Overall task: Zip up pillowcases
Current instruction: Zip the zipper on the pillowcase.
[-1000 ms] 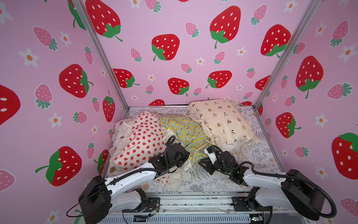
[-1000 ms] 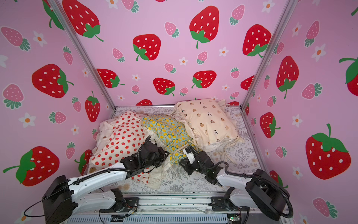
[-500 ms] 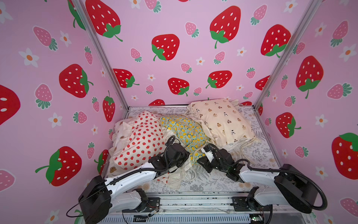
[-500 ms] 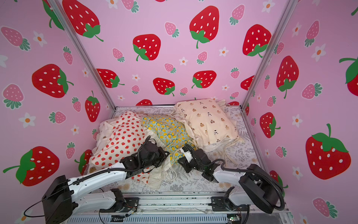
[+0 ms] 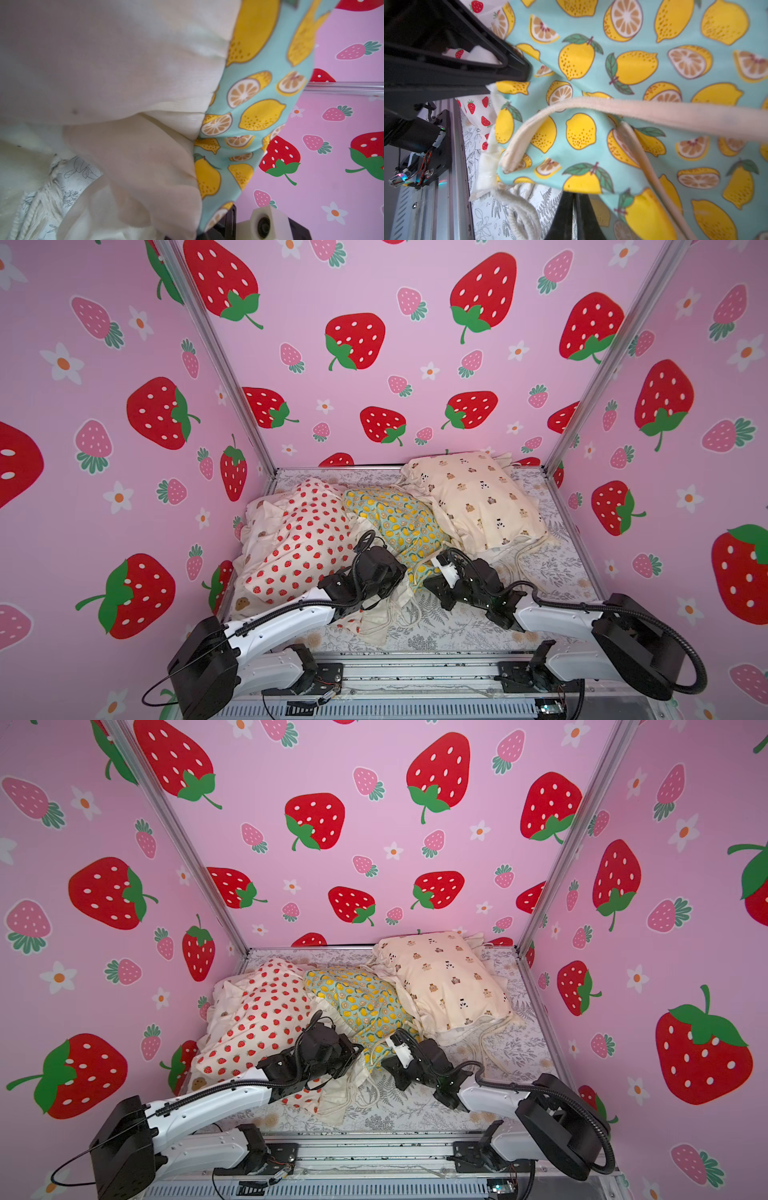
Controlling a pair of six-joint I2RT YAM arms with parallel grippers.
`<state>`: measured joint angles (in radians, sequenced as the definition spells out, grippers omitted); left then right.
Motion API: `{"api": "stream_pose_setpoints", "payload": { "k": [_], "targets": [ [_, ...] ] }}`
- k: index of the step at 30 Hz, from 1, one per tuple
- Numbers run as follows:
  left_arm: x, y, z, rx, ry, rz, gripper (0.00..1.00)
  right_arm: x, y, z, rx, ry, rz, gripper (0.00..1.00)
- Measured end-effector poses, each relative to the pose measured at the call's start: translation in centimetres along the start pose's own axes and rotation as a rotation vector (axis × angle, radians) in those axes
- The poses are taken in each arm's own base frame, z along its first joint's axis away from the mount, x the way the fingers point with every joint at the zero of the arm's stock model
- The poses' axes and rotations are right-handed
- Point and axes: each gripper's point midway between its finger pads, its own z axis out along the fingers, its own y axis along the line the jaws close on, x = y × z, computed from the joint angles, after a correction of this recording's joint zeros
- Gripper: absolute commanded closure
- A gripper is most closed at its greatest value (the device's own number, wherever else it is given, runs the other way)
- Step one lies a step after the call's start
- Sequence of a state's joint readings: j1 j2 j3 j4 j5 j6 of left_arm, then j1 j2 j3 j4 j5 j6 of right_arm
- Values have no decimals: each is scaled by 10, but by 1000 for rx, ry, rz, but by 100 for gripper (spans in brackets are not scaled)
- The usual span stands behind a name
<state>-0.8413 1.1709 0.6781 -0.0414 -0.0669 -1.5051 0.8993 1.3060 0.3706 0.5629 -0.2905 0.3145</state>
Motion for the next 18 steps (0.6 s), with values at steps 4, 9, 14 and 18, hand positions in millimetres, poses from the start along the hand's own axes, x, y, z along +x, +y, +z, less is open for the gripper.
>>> {"api": "stream_pose_setpoints", "payload": {
  "k": [4,9,14,18],
  "targets": [
    [-1,0,0,-1,-2,-1,100,2,0,-2,4,10,1,95],
    [-3,-2,-3,8,-6,-1,100,8,-2,-6,20,46,10,97],
    [-4,-2,-10,6,-10,16,100,9,-1,-10,28,71,29,100],
    [-4,-3,-14,7,-9,36,100,10,0,-13,34,94,62,100]
  ]
}}
